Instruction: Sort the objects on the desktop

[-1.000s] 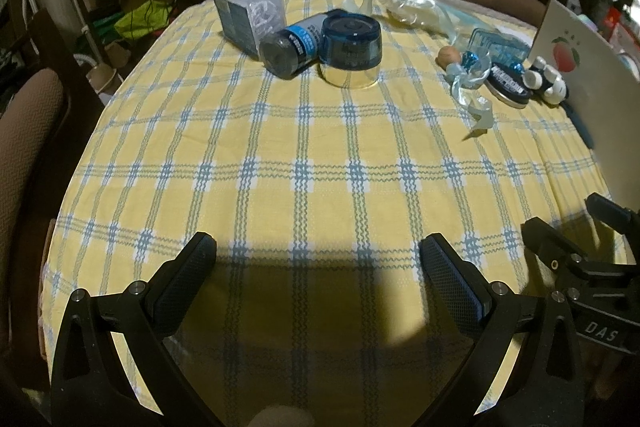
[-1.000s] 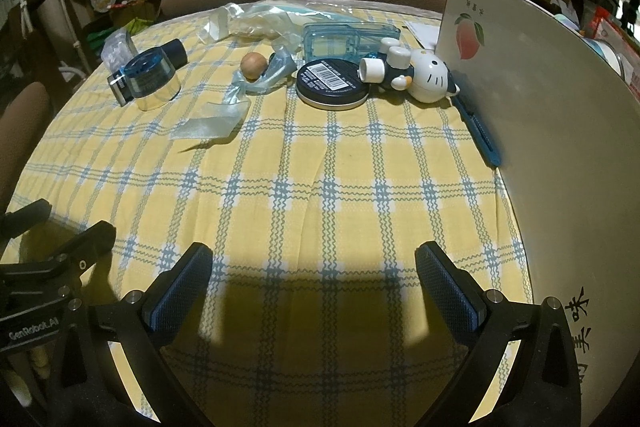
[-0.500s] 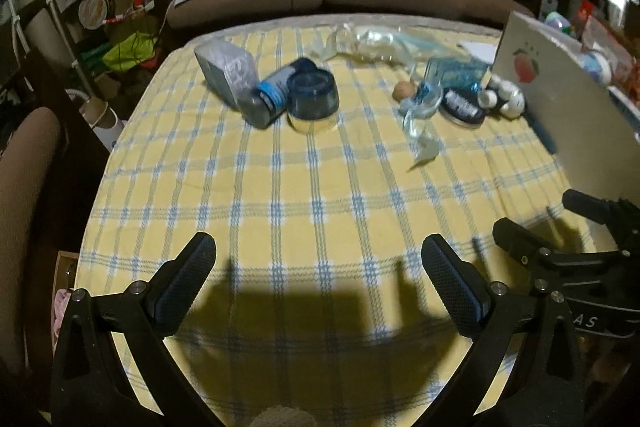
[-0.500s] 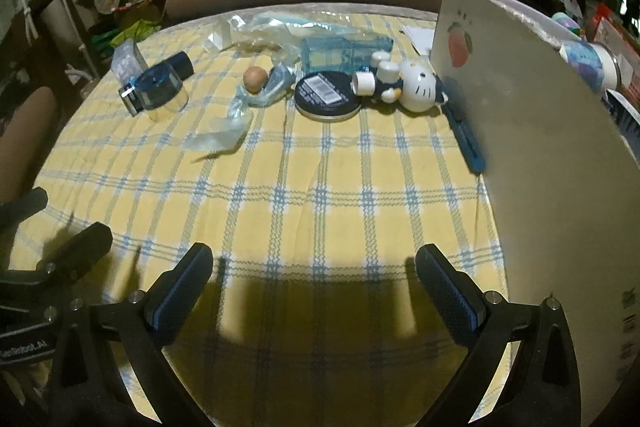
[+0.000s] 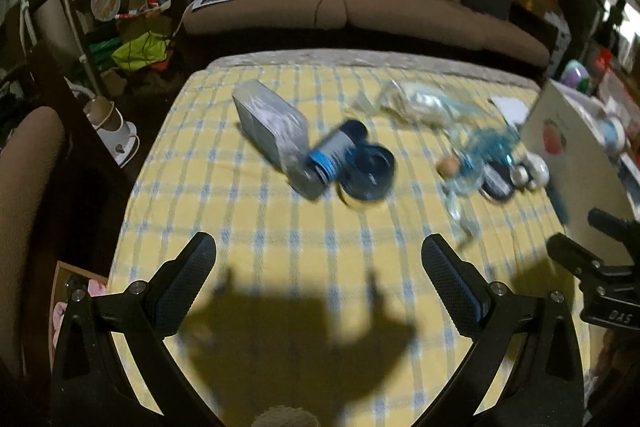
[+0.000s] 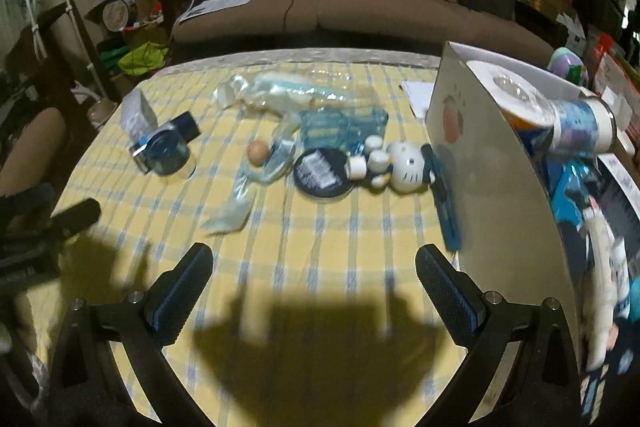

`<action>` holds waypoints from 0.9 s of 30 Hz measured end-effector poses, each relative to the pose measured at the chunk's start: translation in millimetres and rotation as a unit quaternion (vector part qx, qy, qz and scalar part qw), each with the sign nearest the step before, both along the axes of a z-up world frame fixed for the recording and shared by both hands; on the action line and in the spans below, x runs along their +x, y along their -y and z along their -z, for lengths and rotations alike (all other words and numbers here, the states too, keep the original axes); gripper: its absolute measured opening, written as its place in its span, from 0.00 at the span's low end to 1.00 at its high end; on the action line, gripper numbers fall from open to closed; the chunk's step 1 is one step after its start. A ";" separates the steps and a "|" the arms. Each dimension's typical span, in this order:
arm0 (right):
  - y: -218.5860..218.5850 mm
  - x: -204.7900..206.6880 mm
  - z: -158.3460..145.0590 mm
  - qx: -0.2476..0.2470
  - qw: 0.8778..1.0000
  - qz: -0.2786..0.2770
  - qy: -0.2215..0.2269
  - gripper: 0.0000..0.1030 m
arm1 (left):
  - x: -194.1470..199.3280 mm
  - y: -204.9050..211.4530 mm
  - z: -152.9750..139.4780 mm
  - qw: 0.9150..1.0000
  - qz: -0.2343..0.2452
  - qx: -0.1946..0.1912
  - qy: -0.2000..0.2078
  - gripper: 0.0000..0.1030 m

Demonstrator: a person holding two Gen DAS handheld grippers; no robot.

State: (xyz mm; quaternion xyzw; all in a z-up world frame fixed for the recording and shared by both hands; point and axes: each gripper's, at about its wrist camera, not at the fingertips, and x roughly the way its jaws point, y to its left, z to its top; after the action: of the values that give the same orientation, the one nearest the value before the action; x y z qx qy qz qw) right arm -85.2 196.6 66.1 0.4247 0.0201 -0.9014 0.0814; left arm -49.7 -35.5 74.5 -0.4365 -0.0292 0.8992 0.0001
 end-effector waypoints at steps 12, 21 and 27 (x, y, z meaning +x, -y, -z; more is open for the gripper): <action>11.0 -41.4 -2.3 -0.013 0.999 -0.037 -0.007 0.89 | -44.4 -7.4 13.2 0.998 0.048 -0.029 -0.018 0.95; 17.5 -34.9 4.4 -0.015 0.998 -0.063 0.011 0.77 | -73.0 -52.0 41.9 0.992 0.088 -0.086 -0.019 0.61; 19.1 -29.8 4.2 -0.025 0.997 -0.078 0.014 0.72 | -76.9 -58.7 45.3 0.994 0.089 -0.063 -0.020 0.40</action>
State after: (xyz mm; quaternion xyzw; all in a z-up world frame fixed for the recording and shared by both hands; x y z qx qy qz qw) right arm -115.0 177.5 61.9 0.4324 0.0297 -0.8864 0.1626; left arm -126.6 23.3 29.3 -0.4188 0.0669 0.9040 0.0534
